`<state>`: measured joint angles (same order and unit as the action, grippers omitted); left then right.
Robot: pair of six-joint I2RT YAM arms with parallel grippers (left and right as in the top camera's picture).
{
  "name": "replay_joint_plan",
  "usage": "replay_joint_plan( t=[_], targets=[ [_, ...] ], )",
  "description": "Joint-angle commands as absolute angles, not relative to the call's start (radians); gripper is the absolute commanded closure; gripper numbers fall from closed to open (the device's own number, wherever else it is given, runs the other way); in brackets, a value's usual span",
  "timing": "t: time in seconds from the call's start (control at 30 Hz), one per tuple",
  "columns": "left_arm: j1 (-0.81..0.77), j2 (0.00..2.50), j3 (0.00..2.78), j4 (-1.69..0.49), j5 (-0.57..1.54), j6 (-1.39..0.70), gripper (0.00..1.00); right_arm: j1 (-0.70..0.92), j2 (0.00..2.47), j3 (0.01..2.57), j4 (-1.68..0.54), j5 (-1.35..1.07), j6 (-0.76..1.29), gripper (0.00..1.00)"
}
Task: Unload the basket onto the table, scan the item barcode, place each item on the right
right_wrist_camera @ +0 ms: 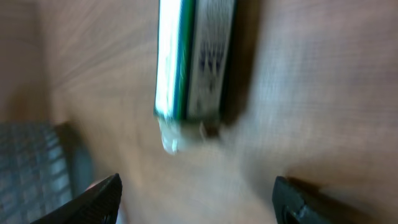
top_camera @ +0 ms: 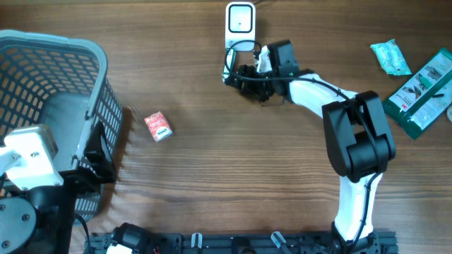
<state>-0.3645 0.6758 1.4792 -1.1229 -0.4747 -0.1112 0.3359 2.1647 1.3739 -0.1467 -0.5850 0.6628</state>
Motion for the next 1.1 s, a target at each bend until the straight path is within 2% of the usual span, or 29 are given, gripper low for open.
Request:
replay_joint_plan(
  t=[0.0, 0.07, 0.13, 0.23, 0.37, 0.47, 0.5, 0.53, 0.6, 0.67, 0.8, 0.9, 0.97, 1.07],
  targets=[
    [-0.361, 0.674, 1.483, -1.12, -0.481, -0.12, 0.0, 0.443, 2.159, 1.485, -0.264, -0.145, 0.578, 0.11],
    [-0.361, 0.674, 1.483, -1.12, -0.481, -0.12, 0.0, 0.524, 2.16, 1.524, -0.302, 0.118, 0.582, 0.09],
    [-0.361, 0.674, 1.483, -1.12, -0.481, -0.12, 0.0, 0.582, 2.17, 1.524, -0.3, 0.284, 0.632, 0.09],
    [-0.361, 0.674, 1.483, -1.12, -0.481, -0.12, 0.0, 0.597, 2.21, 1.524, -0.239, 0.353, 0.677, 0.19],
    [-0.361, 0.674, 1.483, -1.12, -0.481, -0.12, 0.0, 0.577, 2.29, 1.526, -0.133, 0.383, 0.679, 0.27],
    [-0.361, 0.674, 1.483, -1.12, -0.481, -0.12, 0.0, 0.583, 2.321, 1.538, -0.117, 0.364, 0.626, 0.27],
    [-0.361, 0.674, 1.483, -1.12, -0.481, -0.12, 0.0, 0.583, 2.329, 1.539, -0.118, 0.364, 0.624, 0.33],
    [-0.361, 0.674, 1.483, -1.12, -0.481, -0.12, 0.0, 0.581, 2.331, 1.539, -0.12, 0.362, 0.625, 0.52],
    [-0.361, 0.674, 1.483, -1.12, -0.481, -0.12, 0.0, 0.571, 2.33, 1.542, -0.137, 0.34, 0.627, 0.8],
    [-0.361, 0.674, 1.483, -1.12, -0.481, -0.12, 0.0, 0.564, 2.33, 1.566, -0.172, 0.306, 0.623, 0.93],
    [-0.361, 0.674, 1.483, -1.12, -0.481, -0.12, 0.0, 0.561, 2.301, 1.738, -0.448, 0.116, 0.522, 0.95],
    [-0.361, 0.674, 1.483, -1.12, -0.481, -0.121, 0.0, 0.548, 2.224, 1.902, -0.832, -0.052, 0.501, 0.95],
    [-0.361, 0.674, 1.483, -1.12, -0.481, -0.121, 0.0, 0.529, 2.18, 1.95, -1.077, -0.166, 0.591, 0.95],
    [-0.361, 0.674, 1.483, -1.12, -0.481, -0.12, 0.0, 0.511, 2.159, 1.95, -1.18, -0.434, 0.776, 0.96]
  ],
)
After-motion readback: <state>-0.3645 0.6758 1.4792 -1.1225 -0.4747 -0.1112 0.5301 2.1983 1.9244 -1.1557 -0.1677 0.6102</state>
